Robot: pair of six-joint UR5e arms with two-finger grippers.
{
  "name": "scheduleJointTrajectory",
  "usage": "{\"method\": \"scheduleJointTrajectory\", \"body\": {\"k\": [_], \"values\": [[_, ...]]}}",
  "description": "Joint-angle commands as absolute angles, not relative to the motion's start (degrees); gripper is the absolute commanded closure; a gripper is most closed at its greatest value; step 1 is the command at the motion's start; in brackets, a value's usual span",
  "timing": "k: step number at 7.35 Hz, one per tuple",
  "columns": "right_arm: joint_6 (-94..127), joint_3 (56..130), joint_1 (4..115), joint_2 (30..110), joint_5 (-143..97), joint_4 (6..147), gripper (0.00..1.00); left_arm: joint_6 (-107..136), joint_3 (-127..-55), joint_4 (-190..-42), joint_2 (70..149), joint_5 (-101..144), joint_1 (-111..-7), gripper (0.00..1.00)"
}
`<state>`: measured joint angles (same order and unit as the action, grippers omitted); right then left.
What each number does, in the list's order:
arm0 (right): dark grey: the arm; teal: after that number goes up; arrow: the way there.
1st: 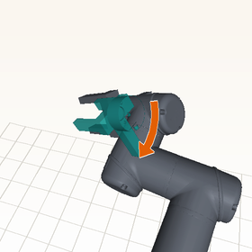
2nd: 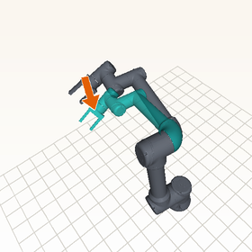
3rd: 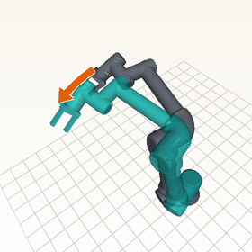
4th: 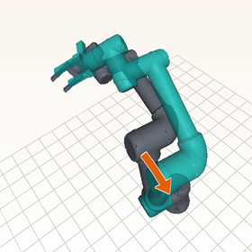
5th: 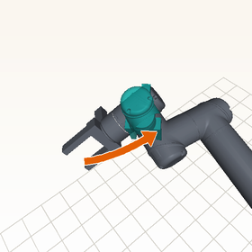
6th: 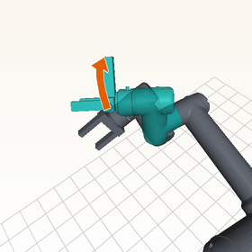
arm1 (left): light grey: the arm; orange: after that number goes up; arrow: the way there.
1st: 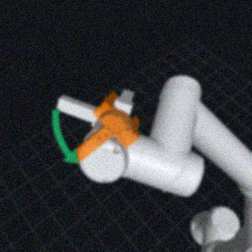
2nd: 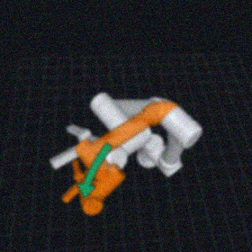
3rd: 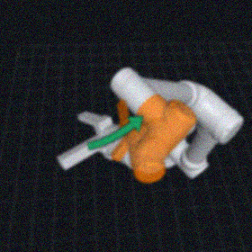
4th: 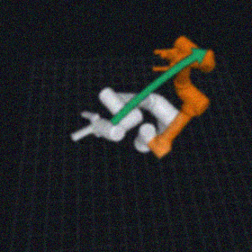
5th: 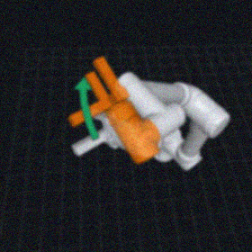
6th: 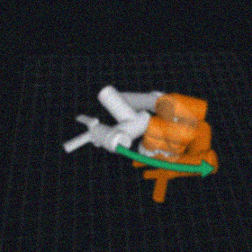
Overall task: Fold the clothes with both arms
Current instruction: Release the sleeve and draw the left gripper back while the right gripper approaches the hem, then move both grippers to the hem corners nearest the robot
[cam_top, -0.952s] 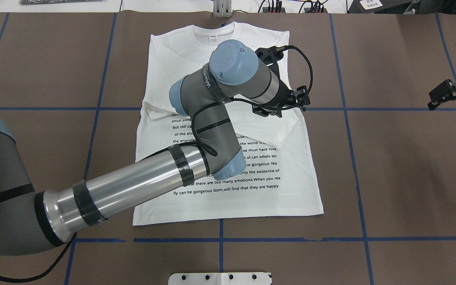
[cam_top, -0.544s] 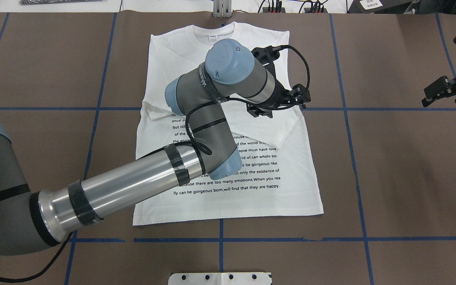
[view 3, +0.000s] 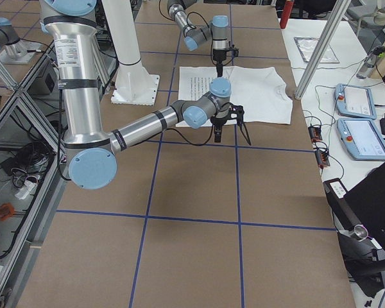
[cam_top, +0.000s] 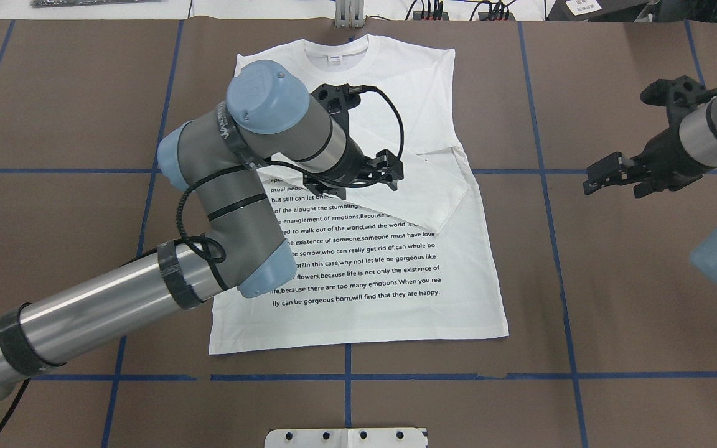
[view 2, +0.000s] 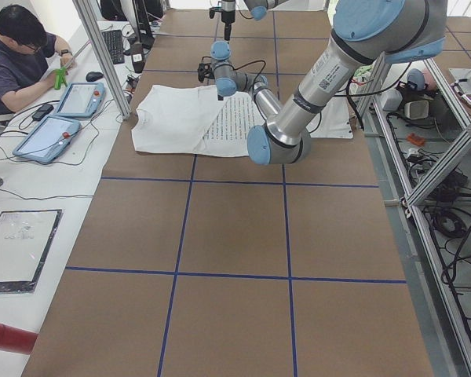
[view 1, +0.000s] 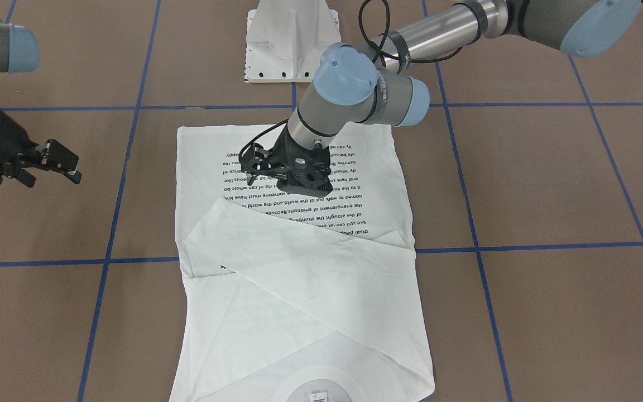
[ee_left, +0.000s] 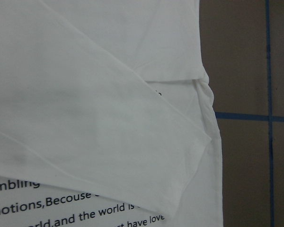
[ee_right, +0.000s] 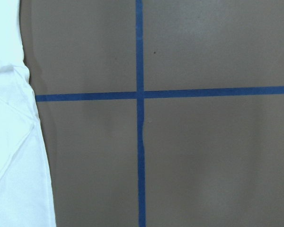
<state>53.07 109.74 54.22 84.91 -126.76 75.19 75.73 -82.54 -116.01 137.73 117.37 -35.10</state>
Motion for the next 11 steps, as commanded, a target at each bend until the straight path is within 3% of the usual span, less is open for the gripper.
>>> {"method": "scheduleJointTrajectory", "body": {"k": [1,5,11], "values": [[64.1,114.3,42.2,85.3,-117.3,75.0,0.0,73.0,-96.5,-108.4,127.7,117.1,-36.5,0.0],[69.2,115.7,29.5,85.3,-110.1,75.5,0.01,64.9,-111.0,-100.3,113.8,114.9,-37.0,0.0],[69.2,111.7,22.4,81.3,-108.6,79.4,0.08,64.9,-112.9,-100.3,112.1,114.8,-36.9,0.0]]}}
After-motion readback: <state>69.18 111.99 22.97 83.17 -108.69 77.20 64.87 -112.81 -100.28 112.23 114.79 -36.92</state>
